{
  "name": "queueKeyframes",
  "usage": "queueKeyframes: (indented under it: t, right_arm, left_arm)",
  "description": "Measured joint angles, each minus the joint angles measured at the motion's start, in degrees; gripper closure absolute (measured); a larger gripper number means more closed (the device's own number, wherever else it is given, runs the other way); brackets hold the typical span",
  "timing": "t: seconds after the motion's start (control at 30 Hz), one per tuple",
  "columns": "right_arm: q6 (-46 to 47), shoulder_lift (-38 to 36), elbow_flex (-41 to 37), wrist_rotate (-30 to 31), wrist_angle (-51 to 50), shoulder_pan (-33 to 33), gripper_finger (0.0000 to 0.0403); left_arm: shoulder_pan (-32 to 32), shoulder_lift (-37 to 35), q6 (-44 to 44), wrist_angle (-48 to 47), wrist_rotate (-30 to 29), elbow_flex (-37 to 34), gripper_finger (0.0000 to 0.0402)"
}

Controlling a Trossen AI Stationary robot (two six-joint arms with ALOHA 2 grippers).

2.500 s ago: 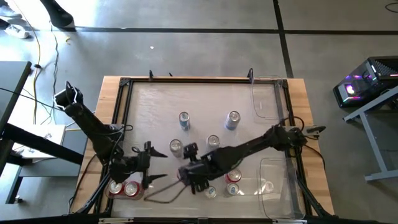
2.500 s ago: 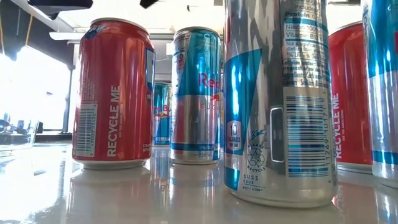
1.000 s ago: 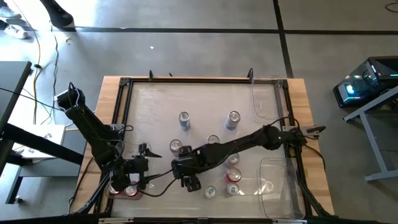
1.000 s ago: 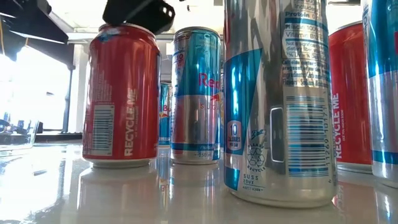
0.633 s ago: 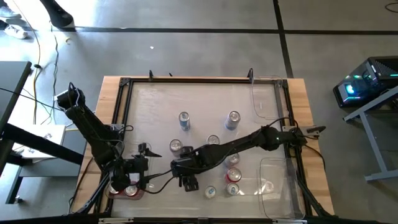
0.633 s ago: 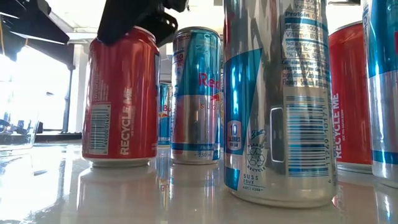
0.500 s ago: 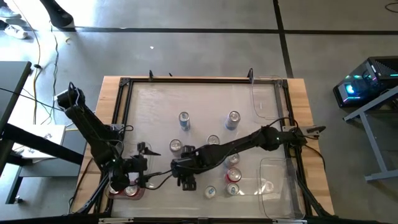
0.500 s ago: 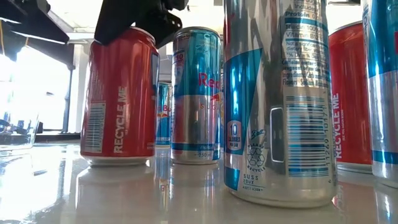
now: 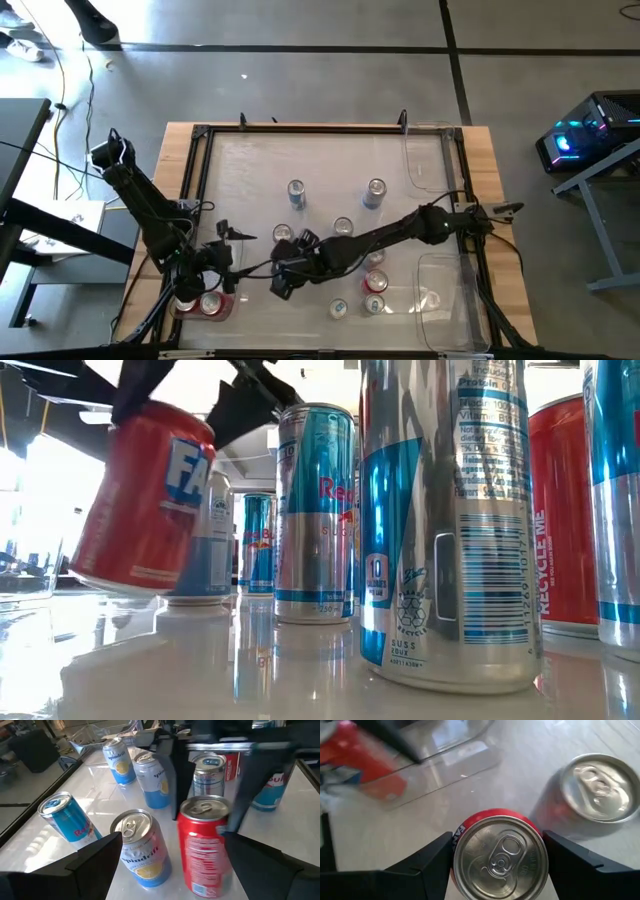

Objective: Sort soda cans
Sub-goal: Put the middle right red soda can into the left transparent bin

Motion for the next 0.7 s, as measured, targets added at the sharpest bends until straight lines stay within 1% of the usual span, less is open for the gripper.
queueKeyframes:
  t: [0.13,0.33,0.57,0.7]
  right_arm:
    - [2.8,0.7,0.0,0.7,0.6,-0.1,0.0148]
    - [2.6,1.4,0.0,0.3,1.7,-0.1,0.0148]
    - [1.9,1.4,0.0,0.1,2.0,-0.4,0.0102]
    - [-0.5,1.4,0.0,0.1,5.3,-0.5,0.0095]
  left_arm:
    - [0.0,0.0,0.6,0.4,0.4,0.0,0.0057]
    - [-0.3,0.0,0.6,1.3,0.7,0.0,0.0057]
    - [-0.3,0.0,1.0,1.8,1.1,0.0,0.0057]
    - [-0.3,0.0,0.9,1.8,2.2,0.0,0.0057]
